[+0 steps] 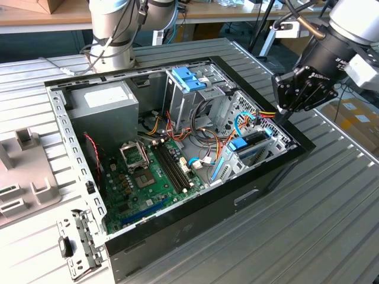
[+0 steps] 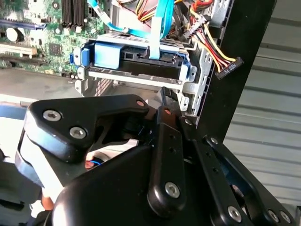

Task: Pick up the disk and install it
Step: 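Insert the first disk wire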

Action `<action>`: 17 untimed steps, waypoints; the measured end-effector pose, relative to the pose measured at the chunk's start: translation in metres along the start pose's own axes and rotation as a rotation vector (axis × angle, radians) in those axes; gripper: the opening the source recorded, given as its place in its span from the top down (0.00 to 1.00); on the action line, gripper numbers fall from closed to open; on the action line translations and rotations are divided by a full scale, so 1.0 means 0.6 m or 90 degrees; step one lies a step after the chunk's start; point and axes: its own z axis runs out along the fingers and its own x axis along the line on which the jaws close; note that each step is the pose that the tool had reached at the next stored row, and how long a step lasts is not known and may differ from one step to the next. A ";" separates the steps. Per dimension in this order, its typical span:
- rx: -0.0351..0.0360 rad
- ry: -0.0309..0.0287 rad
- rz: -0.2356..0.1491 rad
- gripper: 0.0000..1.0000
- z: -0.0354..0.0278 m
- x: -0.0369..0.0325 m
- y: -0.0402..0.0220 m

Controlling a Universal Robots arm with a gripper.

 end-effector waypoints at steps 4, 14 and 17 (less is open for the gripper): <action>0.0052 0.0012 0.068 0.89 0.005 0.000 0.000; 0.0120 0.0037 0.174 0.89 0.010 0.003 -0.001; 0.0136 0.0042 0.196 0.89 0.010 0.004 -0.001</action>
